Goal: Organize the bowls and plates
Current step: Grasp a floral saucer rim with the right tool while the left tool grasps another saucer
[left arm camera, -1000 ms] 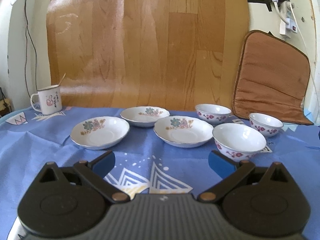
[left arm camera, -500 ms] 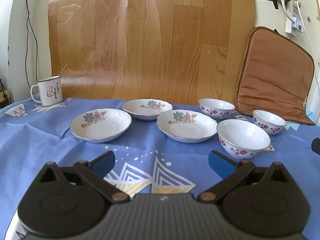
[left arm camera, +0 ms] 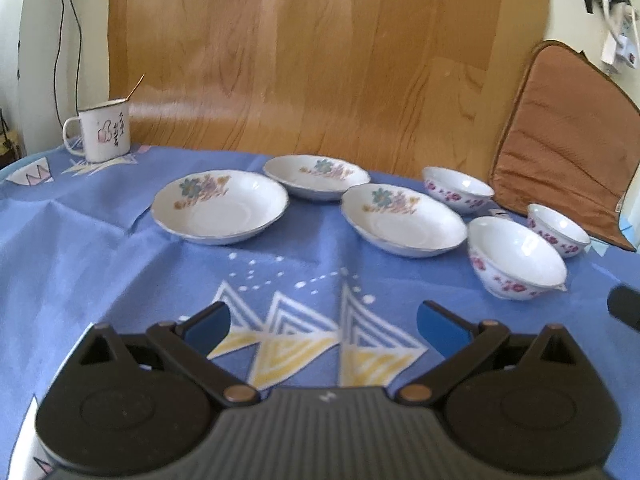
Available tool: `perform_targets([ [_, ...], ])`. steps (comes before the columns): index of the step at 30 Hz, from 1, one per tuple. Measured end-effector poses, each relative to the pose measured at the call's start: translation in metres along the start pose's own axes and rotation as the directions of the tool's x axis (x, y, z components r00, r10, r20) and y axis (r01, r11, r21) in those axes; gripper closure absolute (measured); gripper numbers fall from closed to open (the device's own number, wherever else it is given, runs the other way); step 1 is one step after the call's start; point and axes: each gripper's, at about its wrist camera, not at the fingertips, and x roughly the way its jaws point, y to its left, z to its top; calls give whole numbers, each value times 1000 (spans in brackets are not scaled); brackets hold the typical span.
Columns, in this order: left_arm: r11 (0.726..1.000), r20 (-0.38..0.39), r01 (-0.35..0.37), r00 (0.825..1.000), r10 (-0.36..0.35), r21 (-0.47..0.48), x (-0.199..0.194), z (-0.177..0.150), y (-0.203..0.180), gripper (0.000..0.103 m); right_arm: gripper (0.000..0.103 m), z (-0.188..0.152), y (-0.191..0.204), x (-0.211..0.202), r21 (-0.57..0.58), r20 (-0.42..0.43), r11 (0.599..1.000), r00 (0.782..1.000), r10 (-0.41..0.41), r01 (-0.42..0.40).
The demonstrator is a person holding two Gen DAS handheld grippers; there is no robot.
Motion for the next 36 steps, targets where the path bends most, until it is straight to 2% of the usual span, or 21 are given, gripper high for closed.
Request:
perform_targets([
  [6, 999, -12, -40, 999, 40, 5, -1, 2, 22, 0, 47, 5, 41, 15, -81, -24, 994, 997, 74, -76],
  [17, 992, 15, -127, 992, 127, -1, -6, 13, 77, 0, 47, 9, 92, 50, -73, -123, 981, 978, 169, -179],
  [22, 974, 54, -204, 976, 210, -94, -9, 21, 125, 0, 50, 21, 120, 79, -87, -185, 965, 956, 227, -246],
  [26, 948, 109, -257, 954, 280, -189, -19, 22, 157, 1, 56, 29, 137, 120, -61, -259, 966, 939, 227, -250],
  [29, 939, 109, -215, 962, 251, -270, -21, 23, 173, 4, 63, 32, 148, 153, -36, -330, 975, 924, 195, -219],
  [34, 948, 74, -149, 982, 176, -280, -14, 27, 174, 9, 70, 27, 152, 197, 38, -438, 985, 883, 167, -167],
  [35, 951, 65, -126, 986, 150, -283, -11, 31, 174, 10, 72, 26, 151, 199, 52, -447, 985, 879, 170, -164],
  [36, 955, 57, -104, 991, 124, -277, -8, 36, 173, 13, 74, 25, 150, 198, 59, -434, 985, 884, 171, -162],
])
